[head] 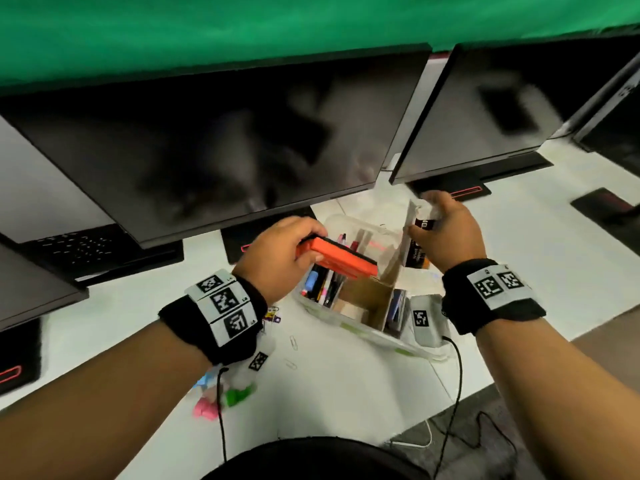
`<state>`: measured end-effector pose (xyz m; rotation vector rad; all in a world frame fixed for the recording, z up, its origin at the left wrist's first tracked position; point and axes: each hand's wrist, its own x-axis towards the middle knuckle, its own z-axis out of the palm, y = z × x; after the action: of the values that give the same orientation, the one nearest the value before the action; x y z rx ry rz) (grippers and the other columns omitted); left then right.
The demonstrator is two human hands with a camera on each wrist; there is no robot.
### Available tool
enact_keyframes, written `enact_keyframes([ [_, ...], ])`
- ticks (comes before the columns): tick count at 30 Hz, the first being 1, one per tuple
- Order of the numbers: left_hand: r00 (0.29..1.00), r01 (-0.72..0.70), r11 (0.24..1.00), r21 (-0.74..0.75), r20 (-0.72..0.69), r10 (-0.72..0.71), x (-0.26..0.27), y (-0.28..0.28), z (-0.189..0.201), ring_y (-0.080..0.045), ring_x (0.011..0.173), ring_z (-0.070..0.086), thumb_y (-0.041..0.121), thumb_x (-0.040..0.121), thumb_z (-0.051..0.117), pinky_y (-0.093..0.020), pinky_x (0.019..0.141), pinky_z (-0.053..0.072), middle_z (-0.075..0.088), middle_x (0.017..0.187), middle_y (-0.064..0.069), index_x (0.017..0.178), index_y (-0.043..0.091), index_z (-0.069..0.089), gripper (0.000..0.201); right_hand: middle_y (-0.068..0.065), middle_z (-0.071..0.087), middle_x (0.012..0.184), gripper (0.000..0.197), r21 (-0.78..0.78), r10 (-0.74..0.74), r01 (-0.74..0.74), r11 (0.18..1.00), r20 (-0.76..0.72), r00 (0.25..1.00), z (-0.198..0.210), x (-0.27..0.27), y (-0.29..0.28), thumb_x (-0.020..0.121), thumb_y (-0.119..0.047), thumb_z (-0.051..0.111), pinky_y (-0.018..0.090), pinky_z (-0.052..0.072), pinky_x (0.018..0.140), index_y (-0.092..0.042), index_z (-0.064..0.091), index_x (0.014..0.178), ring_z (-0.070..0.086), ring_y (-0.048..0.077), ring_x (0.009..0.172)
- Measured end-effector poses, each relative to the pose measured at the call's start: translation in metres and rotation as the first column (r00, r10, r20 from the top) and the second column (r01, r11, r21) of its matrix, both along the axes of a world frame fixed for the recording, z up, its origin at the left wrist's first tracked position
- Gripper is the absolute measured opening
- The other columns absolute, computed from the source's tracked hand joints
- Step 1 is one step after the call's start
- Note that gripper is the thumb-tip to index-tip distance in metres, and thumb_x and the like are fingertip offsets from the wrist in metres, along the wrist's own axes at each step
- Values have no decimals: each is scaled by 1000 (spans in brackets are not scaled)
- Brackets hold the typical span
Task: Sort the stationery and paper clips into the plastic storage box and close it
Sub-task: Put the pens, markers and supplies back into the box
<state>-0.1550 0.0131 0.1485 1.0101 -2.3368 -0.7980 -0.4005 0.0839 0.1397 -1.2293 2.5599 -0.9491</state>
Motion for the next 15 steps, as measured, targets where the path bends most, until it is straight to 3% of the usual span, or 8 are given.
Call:
enact_keyframes([
  [4,993,114,992,-57,36,-112,-39,11,4,-14,102,57,12,81,67,-17,90,38,63,109,4,110,19,64,30,12,60,116,43,137,-25,25,990,-3,1000,-17,-17,10,80,-24,69,35,50,88,-22,55,121,61,31,100],
  [9,972,209,975,-74,123,-199,-75,20,2,-14,108,54,12,84,63,-22,95,39,63,114,5,111,24,62,30,16,66,103,28,314,-4,-21,949,80,997,-27,-31,11,87,-19,57,31,47,76,-11,56,114,63,33,94],
  [11,962,234,970,-65,163,-221,-85,21,-1,-14,110,53,14,85,61,-23,95,38,62,114,6,112,26,61,30,14,67,97,27,391,11,-53,919,109,994,-27,-35,8,87,-19,57,36,53,81,-10,55,113,65,31,89],
  [15,950,252,967,-35,198,-241,-100,25,-9,-14,113,51,16,86,61,-18,94,30,61,117,7,116,27,58,32,14,69,104,27,481,86,-124,868,101,991,-27,-36,0,87,-18,59,37,53,89,-13,58,113,66,30,98],
])
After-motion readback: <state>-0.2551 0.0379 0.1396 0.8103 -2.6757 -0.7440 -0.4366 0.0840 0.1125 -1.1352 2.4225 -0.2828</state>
